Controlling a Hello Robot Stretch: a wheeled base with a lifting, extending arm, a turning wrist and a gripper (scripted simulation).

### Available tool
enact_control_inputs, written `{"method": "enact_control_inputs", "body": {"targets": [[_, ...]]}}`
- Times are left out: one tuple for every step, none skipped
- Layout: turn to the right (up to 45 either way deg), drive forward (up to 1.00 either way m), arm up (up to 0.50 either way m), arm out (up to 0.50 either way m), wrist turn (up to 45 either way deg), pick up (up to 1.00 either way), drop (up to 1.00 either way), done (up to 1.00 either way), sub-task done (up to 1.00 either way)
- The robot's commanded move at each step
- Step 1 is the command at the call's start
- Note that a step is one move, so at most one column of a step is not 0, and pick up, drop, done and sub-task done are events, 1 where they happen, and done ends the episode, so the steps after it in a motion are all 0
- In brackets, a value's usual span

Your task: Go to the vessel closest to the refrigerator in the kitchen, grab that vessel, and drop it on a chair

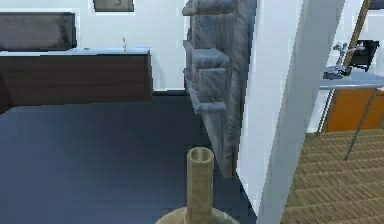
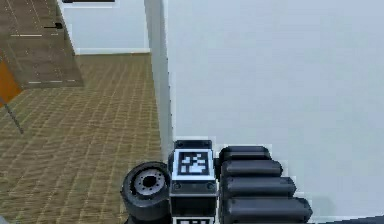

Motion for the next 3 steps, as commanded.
{"method": "enact_control_inputs", "body": {"targets": [[0.0,0.3,0.0,0.0,0.0,0.0,0.0,0.0,0.0],[-45.0,0.0,0.0,0.0,0.0,0.0,0.0,0.0,0.0],[-42.0,0.0,0.0,0.0,0.0,0.0,0.0,0.0,0.0]]}}
